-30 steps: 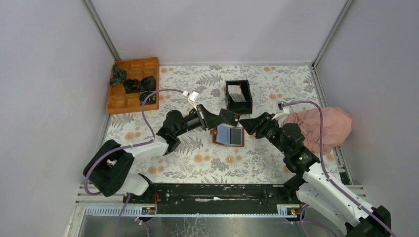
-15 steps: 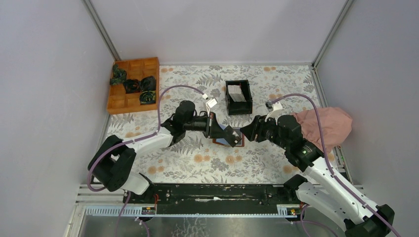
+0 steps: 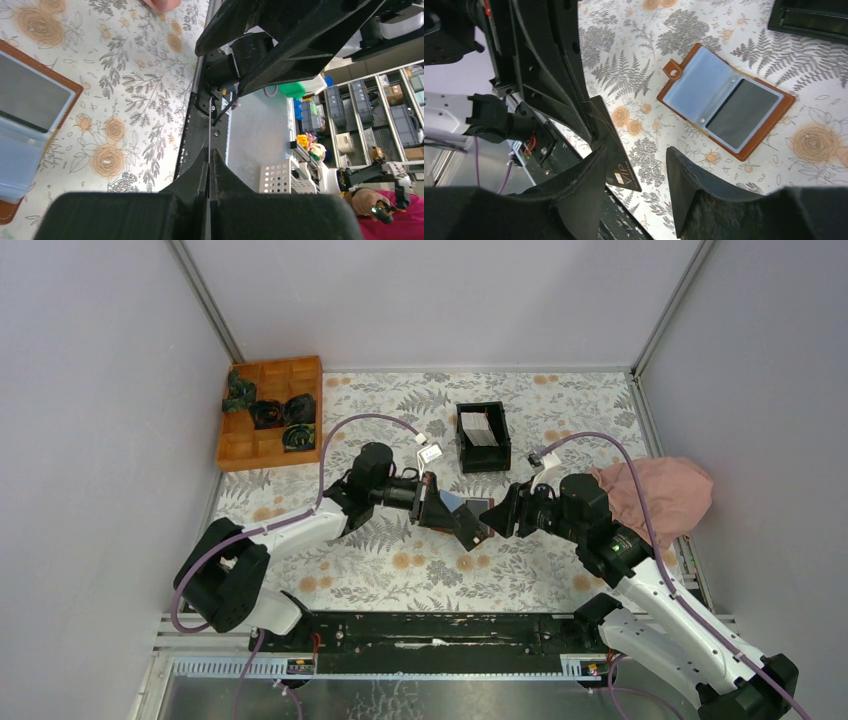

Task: Put the credit cards into the card holder
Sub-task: Pick up the credit card from the storage box.

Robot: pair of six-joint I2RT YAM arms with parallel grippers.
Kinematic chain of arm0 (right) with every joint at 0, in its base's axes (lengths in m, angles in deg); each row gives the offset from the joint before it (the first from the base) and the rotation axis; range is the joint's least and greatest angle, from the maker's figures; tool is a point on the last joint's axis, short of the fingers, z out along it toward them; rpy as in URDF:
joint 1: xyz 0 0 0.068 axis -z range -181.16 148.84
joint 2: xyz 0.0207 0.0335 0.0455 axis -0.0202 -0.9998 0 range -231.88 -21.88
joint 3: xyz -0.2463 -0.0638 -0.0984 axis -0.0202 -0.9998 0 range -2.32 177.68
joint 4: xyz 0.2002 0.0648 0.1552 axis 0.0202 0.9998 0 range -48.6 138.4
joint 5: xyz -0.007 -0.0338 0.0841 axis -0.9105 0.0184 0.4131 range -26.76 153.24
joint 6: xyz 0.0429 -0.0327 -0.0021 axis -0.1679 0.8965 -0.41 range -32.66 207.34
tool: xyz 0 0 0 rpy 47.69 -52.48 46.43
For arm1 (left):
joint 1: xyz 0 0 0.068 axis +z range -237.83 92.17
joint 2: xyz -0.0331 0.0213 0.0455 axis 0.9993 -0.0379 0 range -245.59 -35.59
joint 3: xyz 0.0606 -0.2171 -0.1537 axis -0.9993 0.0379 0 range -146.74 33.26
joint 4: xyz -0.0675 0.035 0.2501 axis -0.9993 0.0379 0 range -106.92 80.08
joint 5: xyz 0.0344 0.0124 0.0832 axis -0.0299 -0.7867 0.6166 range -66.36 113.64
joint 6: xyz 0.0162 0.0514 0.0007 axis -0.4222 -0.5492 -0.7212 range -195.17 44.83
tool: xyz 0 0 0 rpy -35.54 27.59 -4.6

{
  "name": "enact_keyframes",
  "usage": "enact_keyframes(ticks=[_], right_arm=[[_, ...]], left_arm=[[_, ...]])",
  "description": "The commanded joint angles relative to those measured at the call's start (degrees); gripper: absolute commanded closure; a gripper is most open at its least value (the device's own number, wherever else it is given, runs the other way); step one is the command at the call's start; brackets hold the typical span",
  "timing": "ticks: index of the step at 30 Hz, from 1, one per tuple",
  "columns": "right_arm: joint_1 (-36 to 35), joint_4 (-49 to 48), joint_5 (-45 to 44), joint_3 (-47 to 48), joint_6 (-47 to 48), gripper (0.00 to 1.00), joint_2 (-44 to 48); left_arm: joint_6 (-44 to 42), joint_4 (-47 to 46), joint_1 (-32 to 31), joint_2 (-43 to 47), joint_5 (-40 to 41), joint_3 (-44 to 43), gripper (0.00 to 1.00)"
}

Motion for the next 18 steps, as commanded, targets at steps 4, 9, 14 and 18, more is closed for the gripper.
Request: enact_keyframes(ticks=[4,9,14,18], right_arm=[[-0.3,-7.0,8.1,-1.0,-2.6,0.47,0.8],[-0.4,-9.3,10.2,-2.7,-4.0,0.49,0.3],[-0.5,-12.0,11.8,-4.5,-5.5,0.54,0.5],[-0.4,-13.1,13.1,-4.8,-6.1,0.64,0.2]], left_arm=[[4.5,-6.8,-0.2,1.5,-5.0,-1.3,1.0],[6.8,-9.4,-0.2,1.3,-6.4,-1.5,1.0],[7.8,-10.4,-0.5,0.8,-7.6,-1.9,1.0],[7.7,-10.2,-0.8,-0.2,-8.5,-2.4,1.0]])
